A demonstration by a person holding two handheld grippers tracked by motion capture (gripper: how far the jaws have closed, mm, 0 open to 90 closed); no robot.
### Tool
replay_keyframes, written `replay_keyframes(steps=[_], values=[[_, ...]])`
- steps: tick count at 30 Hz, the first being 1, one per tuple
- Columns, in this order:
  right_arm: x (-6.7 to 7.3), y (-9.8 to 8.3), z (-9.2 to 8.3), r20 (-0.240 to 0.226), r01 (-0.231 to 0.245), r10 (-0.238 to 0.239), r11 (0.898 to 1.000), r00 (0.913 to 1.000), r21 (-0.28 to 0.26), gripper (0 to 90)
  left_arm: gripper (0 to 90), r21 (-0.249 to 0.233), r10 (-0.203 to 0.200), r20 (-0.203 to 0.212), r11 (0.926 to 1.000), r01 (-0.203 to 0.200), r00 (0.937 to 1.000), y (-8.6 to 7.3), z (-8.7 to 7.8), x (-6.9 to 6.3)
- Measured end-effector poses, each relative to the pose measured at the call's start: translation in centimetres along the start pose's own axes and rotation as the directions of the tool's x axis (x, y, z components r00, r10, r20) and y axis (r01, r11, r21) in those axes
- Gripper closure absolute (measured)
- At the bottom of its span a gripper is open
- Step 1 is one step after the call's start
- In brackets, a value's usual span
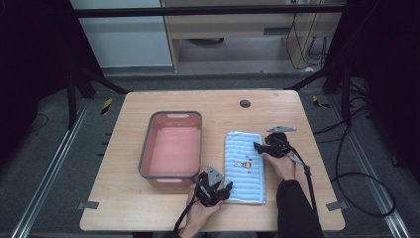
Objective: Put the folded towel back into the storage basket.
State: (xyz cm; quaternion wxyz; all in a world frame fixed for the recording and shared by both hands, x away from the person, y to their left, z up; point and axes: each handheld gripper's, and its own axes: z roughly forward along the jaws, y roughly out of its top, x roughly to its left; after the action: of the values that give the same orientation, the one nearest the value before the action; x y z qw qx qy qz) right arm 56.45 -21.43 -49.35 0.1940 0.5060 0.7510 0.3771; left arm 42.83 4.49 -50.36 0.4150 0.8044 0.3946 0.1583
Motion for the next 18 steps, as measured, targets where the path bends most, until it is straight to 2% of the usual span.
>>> replay_keyframes(steps=[6,10,16,18], values=[[0.13,-0.23,0.42,-0.012,-0.001,0.001,1.000,0.9999,0.022,45.8,51.9,0.015,0.002,-0.008,0.9999,-0.002,1.0000,-0.15,0.25,-0.09],[0.20,-0.37,0.63,-0.014,-0.003,0.004,1.000,0.9999,0.029,46.8,51.9,0.025,-0.029,0.005,0.9993,0.029,0.9996,-0.13,0.49,0.07],[0.25,-0.50,0.76,-0.030,-0.018,0.019,0.999,0.9994,0.035,50.3,52.3,0.036,-0.016,0.000,0.9992,0.016,0.9999,-0.01,0.52,-0.07],[0.26,-0.55,0.79,-0.031,-0.013,0.014,0.999,0.9994,0.031,51.8,55.6,0.038,-0.019,0.008,0.9991,0.018,0.9998,0.05,0.55,-0.17]])
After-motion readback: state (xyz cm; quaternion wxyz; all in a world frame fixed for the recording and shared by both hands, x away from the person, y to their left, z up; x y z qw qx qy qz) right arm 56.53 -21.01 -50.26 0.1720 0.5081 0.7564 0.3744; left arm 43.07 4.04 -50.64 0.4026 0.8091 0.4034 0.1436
